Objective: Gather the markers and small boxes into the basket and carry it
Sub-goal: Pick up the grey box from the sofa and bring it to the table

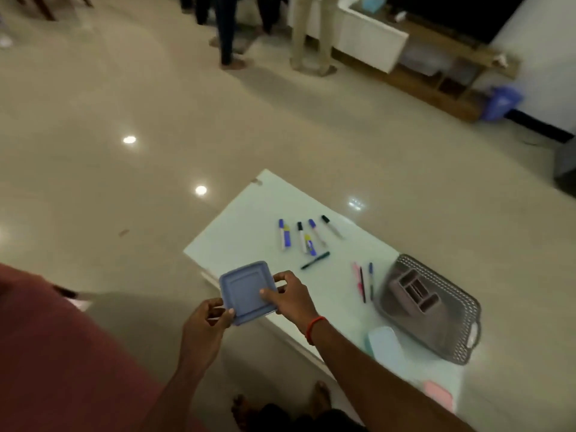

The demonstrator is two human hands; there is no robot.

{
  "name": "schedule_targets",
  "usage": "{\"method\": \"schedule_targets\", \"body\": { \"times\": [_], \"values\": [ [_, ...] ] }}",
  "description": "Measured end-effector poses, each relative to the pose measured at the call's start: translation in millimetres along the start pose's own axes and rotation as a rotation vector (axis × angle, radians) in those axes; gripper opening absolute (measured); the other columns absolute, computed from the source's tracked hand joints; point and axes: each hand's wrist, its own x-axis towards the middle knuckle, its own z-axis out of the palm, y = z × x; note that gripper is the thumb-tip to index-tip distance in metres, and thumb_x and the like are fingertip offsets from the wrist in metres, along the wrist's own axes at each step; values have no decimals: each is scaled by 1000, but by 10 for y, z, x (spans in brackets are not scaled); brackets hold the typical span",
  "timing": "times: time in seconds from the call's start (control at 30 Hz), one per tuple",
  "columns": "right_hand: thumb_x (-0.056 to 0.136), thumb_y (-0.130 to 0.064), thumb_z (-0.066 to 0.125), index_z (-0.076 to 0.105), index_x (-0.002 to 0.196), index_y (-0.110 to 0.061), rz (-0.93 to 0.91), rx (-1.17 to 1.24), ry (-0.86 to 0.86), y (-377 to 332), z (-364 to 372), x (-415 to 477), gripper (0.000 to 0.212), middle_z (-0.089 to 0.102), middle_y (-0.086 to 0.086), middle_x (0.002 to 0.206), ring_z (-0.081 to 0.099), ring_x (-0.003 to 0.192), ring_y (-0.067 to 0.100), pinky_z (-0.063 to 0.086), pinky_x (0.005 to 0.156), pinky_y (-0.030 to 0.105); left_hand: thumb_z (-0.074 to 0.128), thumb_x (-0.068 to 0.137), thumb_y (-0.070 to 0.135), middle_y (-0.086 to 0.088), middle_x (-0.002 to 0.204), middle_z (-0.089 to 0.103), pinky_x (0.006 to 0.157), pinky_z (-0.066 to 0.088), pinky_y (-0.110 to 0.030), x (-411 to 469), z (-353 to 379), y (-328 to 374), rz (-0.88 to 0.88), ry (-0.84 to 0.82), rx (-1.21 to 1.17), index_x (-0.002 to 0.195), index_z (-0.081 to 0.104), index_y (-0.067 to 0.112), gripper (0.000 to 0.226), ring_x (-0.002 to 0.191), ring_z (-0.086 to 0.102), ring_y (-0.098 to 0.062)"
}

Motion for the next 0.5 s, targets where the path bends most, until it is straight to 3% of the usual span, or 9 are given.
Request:
{"method": "schedule_targets", "body": {
  "times": [0.1, 0.2, 0.3, 0.5],
  "values": [
    [78, -37, 82, 56, 106, -24, 105, 35, 77, 448, -461, -87, 40, 69, 7, 92, 68, 82, 23, 61, 77, 43, 76, 89, 25, 2, 90, 74, 64, 57, -38, -31, 549, 94, 6, -136, 67, 115, 66, 17, 28, 78, 72, -18],
    [81, -33, 80, 56, 110, -20, 179, 87, 131, 824, -805, -194, 40, 69, 8, 94, 67, 76, 19, 60, 64, 31, 76, 89, 27, 2, 91, 74, 62, 54, -30, -86, 985, 160, -5, -248, 134, 115, 65, 17, 30, 80, 71, -17],
    [82, -30, 79, 55, 112, -18, 234, 151, 181, 1159, -1016, -291, 40, 69, 9, 97, 68, 78, 17, 59, 58, 24, 75, 90, 25, 0, 93, 73, 64, 55, -32, -151, 1356, 209, -62, -323, 171, 114, 63, 19, 28, 82, 72, -19],
    [82, -29, 79, 54, 116, -21, 305, 208, 194, 1823, -1222, -217, 42, 69, 8, 104, 71, 89, 20, 64, 72, 34, 73, 90, 17, -4, 92, 75, 62, 55, -36, -55, 2036, 151, -219, -384, 188, 112, 66, 16, 23, 81, 73, -26]
  ]
}}
